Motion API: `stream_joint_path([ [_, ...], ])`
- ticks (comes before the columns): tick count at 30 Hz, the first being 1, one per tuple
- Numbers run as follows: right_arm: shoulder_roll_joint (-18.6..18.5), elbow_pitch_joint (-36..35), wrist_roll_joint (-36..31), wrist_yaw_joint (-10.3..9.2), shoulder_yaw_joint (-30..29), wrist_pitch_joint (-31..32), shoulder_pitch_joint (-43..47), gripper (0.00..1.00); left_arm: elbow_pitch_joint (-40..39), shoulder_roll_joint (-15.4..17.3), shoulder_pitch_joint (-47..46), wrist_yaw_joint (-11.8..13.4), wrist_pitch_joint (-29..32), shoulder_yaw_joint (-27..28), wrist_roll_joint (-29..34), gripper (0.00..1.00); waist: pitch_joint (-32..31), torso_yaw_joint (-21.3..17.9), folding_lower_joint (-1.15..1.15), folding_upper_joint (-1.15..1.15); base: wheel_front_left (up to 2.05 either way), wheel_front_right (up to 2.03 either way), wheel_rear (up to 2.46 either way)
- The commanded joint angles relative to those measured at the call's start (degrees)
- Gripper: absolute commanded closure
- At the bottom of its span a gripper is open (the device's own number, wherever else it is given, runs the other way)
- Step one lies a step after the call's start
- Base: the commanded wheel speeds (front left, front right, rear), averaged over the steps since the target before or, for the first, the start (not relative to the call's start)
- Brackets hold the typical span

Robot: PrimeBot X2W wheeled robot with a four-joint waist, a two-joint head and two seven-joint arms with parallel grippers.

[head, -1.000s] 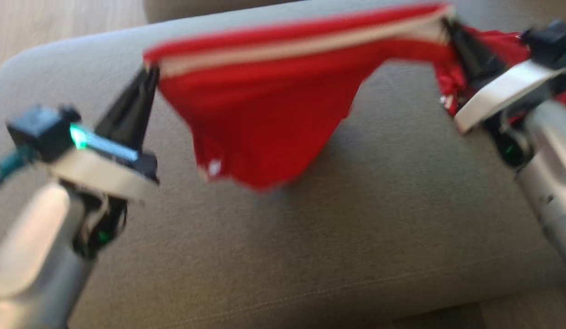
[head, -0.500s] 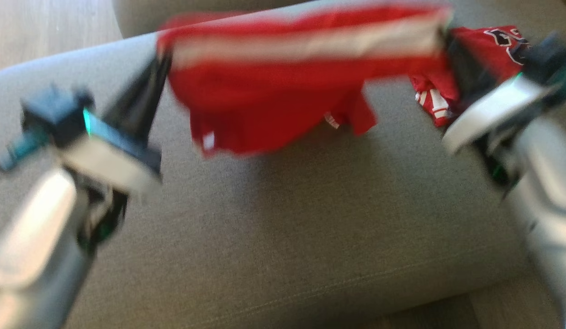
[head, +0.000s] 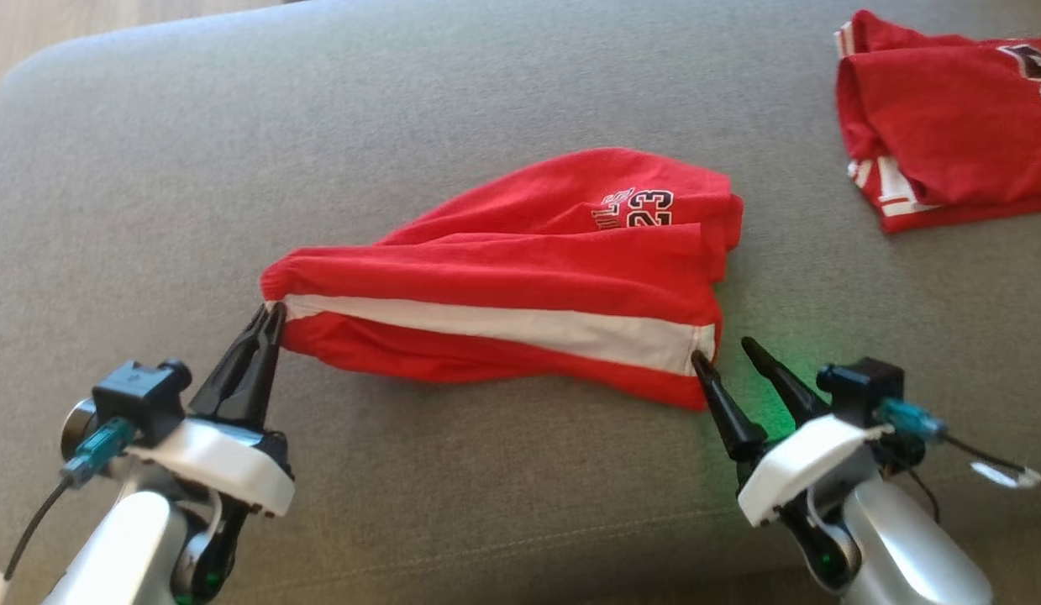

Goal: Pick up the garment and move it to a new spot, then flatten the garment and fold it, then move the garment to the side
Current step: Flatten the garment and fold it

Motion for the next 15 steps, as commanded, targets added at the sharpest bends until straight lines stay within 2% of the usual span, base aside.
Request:
stream_joint_path([
  [1,0.2,-2.8,0.3,-0.02,0.3,-0.8,0.5,0.00,-1.2,1.2,-1.0,-0.3,-0.7,3.3,0.7,1.00,0.6,0.7,0.00,0.00,0.00,0.00,0.00],
  [8,-0.5,-11.6,0.4,-0.02,1.1,-0.9,5.1,0.00,0.2,-2.2,0.3,-2.7,-0.7,8.3,3.6,1.00,1.3,1.6,0.00,0.00,0.00,0.00,0.00],
  [15,0.0,-14.8,-0.6,-0.02,1.0,1.2,7.0,0.00,1.1,-4.8,0.7,-4.3,-0.7,10.6,6.2,1.00,1.6,2.1,0.00,0.00,0.00,0.00,0.00],
])
